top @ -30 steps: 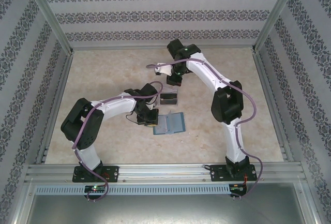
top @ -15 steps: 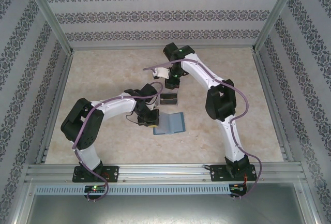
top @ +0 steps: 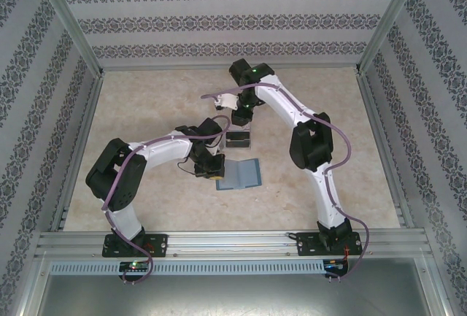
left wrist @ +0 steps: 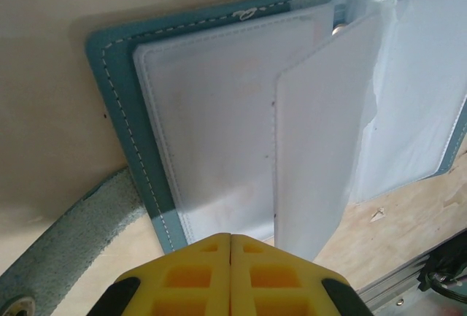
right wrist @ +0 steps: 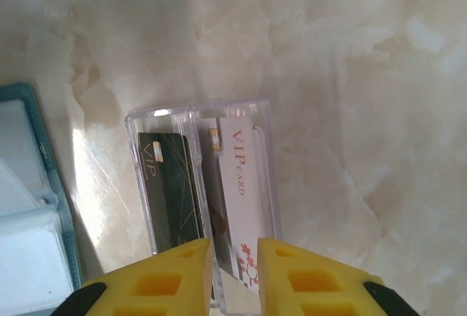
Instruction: Take the credit cards out of the card holder
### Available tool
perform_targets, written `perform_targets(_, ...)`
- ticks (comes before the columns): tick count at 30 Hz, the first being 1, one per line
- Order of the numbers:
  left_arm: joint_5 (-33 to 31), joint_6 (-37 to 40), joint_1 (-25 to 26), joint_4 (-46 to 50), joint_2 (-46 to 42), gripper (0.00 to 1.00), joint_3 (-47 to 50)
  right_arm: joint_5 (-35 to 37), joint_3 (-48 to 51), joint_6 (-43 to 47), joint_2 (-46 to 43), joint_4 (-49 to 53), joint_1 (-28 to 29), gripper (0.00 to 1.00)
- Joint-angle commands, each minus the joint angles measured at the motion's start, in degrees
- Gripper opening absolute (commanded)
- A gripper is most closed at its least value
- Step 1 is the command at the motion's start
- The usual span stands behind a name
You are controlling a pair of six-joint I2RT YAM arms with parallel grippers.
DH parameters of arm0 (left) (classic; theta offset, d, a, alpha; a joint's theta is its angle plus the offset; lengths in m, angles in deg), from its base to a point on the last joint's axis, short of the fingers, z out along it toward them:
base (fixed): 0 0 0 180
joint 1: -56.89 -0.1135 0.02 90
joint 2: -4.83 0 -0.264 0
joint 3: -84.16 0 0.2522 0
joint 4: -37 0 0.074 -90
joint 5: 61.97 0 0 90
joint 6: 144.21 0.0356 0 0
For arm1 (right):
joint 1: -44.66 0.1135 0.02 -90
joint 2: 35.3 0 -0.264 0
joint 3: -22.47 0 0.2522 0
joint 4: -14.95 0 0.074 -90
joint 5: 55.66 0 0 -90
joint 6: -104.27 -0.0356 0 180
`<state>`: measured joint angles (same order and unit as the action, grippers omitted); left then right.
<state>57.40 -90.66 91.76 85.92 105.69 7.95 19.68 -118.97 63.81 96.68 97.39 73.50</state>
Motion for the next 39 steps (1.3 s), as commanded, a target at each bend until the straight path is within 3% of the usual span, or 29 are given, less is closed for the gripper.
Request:
perform_targets(1,0.6,-0.38,0.28,-0.63,-0.53,0.06,0.32,-2.65,2.04,-4.44,-6.19,-3.21,-1.23,0.24)
perform_targets(9,1.12,-0.36,0.81,-0.55,0.1,0.06,-1.47,-3.49,17.03,-15.72,-18.19,-16.87,-4.14,0.23)
perform_targets(18,1.83,-0.27,1.84,-0.32,1.51,0.06,-4.96,-1.69,36.55,-34.62,-33.18,-33.08,-7.57,0.23)
perform_targets(25,2.43,-0.38,2.66,-0.7,3.35,0.06,-7.01,-5.67,45.95,-48.23,-40.66,-37.94,-8.2,0.22)
perform_targets(30,3.17,-0.46,3.42,-1.28,5.45,0.06,-8.61,-12.76,50.76,-59.4,-43.02,-41.0,-8.2,0.17)
perform_targets(39,4.12,-0.73,4.01,-3.05,7.86,0.06,-9.78,-17.69,59.24,-76.8,-45.93,-43.94,-8.22,0.11)
